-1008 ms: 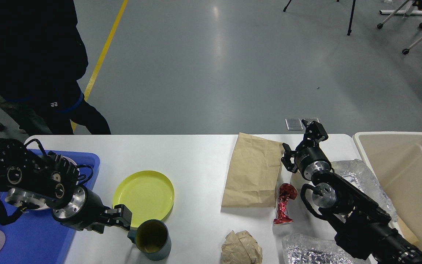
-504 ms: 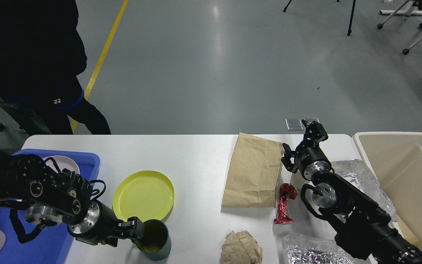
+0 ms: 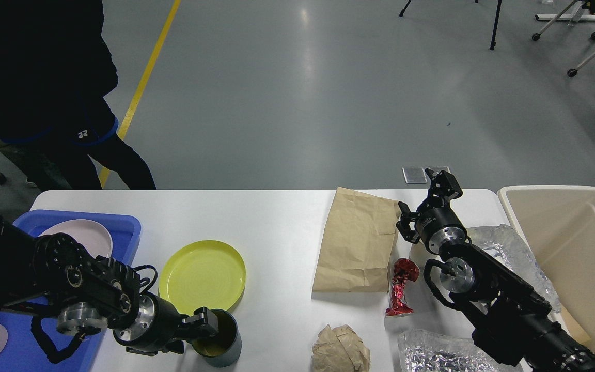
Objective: Tidy desktop
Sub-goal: 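Grasp the dark teal cup rim with the left gripper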
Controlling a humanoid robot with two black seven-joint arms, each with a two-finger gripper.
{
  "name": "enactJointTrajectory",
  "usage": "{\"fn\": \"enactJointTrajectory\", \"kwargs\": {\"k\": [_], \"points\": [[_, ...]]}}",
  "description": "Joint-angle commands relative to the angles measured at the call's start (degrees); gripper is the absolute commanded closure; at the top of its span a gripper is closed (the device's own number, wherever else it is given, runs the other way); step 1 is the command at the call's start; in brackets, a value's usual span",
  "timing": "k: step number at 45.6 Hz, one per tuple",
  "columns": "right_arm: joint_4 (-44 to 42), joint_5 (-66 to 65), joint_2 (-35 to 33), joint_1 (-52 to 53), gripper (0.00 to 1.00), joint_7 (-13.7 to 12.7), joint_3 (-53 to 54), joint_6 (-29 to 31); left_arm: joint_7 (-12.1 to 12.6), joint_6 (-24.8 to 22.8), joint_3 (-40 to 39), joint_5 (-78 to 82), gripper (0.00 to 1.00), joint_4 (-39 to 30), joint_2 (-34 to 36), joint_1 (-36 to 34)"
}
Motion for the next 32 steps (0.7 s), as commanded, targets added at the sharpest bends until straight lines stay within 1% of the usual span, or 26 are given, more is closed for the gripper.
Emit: {"fn": "enactJointTrajectory", "kwargs": {"k": [1,10,24,29,32], "points": [[0.0,0.0,0.0,0.0,0.00,0.0,0.0,0.0,-0.5,0.4,0.1,-0.4,0.31,0.4,-0.2,1.1],[0.0,0.0,0.0,0.0,0.00,0.0,0.0,0.0,-0.5,2.2,0.1,-1.0,0.32,2.1,-1.3,3.3],[0.0,0.0,0.0,0.0,0.00,0.0,0.0,0.0,-0.2,4.3,0.2,-1.3,0.44,3.4,-1.4,4.4],[0.1,0.0,0.0,0.0,0.00,0.0,0.0,-0.1,-0.1,4.9,0.1,-1.3,0.52,3.4,-1.5,4.5],[0.0,0.0,0.0,0.0,0.00,0.0,0.0,-0.1,-0.1,5.1,0.2,-1.3,0.54,3.5,-1.5,4.5]]}}
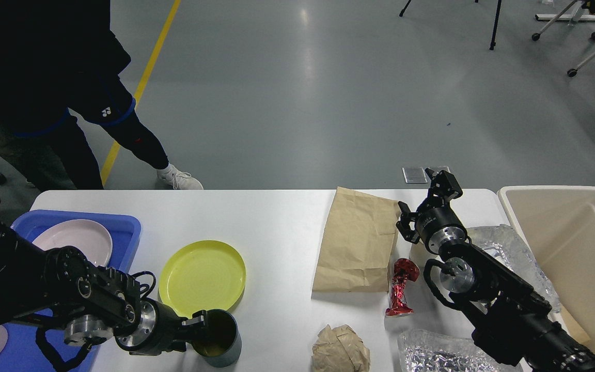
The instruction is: Tidy desktop
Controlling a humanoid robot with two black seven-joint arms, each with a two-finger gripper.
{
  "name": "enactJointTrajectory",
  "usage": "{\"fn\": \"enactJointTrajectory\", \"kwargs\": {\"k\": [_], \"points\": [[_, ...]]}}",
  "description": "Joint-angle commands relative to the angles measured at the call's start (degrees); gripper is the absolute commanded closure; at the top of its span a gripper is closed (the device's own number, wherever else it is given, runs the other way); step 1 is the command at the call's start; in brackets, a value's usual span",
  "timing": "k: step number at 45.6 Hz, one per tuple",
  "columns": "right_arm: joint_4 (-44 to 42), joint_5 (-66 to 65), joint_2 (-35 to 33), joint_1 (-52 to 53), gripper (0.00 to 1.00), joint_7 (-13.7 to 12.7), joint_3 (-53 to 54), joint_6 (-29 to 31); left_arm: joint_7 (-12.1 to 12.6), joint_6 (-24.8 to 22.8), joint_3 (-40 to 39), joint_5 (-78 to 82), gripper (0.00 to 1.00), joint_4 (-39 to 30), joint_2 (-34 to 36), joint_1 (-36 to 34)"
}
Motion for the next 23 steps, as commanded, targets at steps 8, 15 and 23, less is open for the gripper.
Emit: {"fn": "enactJointTrajectory", "kwargs": {"k": [8,15,23], "points": [[0.0,0.0,0.0,0.0,0.00,0.0,0.0,0.0,0.1,0.4,0.0,0.0,0.61,0.2,-0.5,0.5],[0.0,0.0,0.0,0.0,0.00,0.0,0.0,0.1,0.4,0.3,0.0,0.0,0.68,0.1,-1.2,0.9],[0.0,0.0,0.0,0.0,0.00,0.0,0.0,0.0,0.8,0.3,0.1,0.0,0.79,0.1,-1.3,1.3]]}}
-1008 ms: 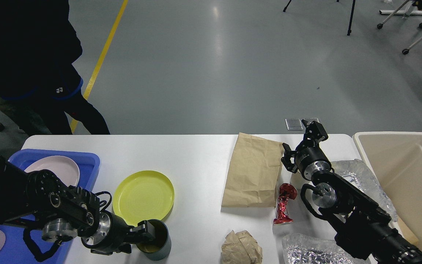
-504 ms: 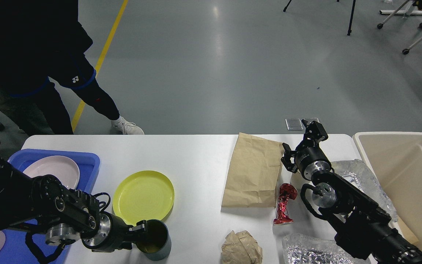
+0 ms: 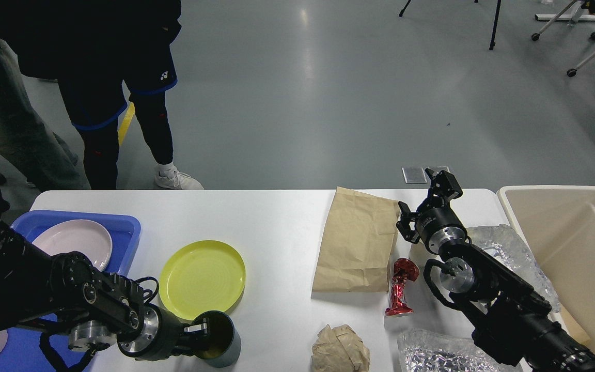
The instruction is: Tidy desktop
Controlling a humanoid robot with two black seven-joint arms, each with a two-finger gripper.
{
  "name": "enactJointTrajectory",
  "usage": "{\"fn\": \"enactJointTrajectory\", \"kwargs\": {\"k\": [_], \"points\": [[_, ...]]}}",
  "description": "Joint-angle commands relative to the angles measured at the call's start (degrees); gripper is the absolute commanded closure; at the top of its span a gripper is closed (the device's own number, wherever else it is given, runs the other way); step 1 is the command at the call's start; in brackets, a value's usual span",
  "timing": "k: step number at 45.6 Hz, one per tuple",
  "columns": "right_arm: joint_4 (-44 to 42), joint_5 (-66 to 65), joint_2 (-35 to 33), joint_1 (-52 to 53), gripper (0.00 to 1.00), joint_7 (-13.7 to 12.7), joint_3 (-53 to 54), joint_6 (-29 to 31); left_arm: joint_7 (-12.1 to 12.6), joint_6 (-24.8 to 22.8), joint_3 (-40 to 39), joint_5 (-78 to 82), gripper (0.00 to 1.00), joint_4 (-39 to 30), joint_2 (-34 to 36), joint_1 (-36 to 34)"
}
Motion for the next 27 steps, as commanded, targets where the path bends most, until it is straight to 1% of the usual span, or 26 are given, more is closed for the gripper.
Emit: {"fn": "enactJointTrajectory", "kwargs": {"k": [1,9,16,27], "points": [[0.0,0.0,0.0,0.0,0.00,0.0,0.0,0.1,0.3,-0.1,0.2,0.0,0.80,0.0,0.0,0.1],[0.0,0.0,0.0,0.0,0.00,0.0,0.0,0.0,0.3,-0.2,0.4,0.1,0.89,0.0,0.0,0.1],[0.0,0.0,0.0,0.0,0.00,0.0,0.0,0.0,-0.3,-0.2,0.4,0.3,0.97,0.0,0.0,0.0],[0.0,0.0,0.0,0.0,0.00,0.0,0.0,0.1,-0.8,-0.2,0.4,1.0,0.99,0.0,-0.1,0.0]]}}
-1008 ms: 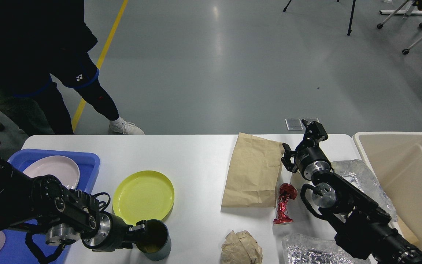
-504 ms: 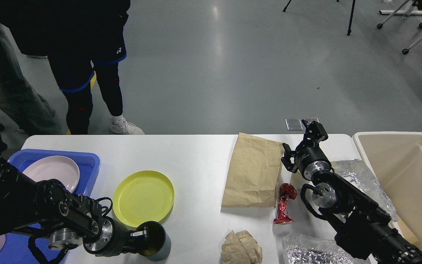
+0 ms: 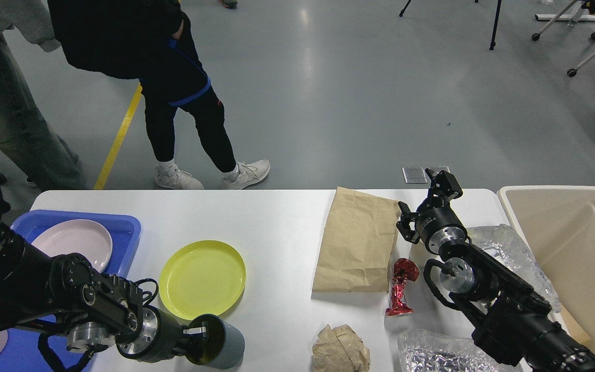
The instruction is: Tidy desktop
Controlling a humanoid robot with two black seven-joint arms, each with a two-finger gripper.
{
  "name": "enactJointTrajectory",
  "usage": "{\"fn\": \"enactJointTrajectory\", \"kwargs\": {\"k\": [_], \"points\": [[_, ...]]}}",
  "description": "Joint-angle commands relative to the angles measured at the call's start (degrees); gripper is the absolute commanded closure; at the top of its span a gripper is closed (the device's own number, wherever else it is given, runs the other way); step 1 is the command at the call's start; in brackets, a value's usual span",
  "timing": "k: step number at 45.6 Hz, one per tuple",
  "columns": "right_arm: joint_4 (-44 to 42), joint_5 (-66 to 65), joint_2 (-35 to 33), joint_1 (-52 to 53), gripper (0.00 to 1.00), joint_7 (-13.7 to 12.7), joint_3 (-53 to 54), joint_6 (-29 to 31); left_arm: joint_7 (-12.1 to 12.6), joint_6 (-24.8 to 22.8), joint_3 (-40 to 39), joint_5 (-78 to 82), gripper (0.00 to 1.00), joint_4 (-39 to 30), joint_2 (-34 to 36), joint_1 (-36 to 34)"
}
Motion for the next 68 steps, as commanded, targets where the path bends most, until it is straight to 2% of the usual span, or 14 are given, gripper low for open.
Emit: {"fn": "enactJointTrajectory", "kwargs": {"k": [1,19,25,34,55,61,68], "points": [[0.0,0.0,0.0,0.0,0.00,0.0,0.0,0.0,-0.3,0.0,0.0,0.4,1.00,0.0,-0.1,0.0],[0.0,0.0,0.0,0.0,0.00,0.0,0.0,0.0,-0.9,-0.1,-0.4,0.6,1.00,-0.6,0.0,-1.1],[0.0,0.0,0.0,0.0,0.00,0.0,0.0,0.1,-1.0,-1.2,-0.2,0.6,1.00,-3.9,0.6,-5.4],[0.1,0.0,-0.1,-0.1,0.00,0.0,0.0,0.0,-0.9,-9.7,1.2,0.6,0.99,-6.1,4.1,-14.0],[0.0,0.0,-0.1,0.0,0.00,0.0,0.0,0.0,-1.1,-29.9,13.1,2.2,0.98,-6.2,16.1,-35.5],[0.1,0.0,-0.1,0.0,0.00,0.0,0.0,0.0,-1.4,-30.2,17.0,2.3,0.98,-6.2,17.0,-36.0],[0.0,0.0,-0.1,-0.1,0.00,0.0,0.0,0.0,-3.4,-28.8,20.4,3.3,0.97,-5.7,17.3,-34.6]]}}
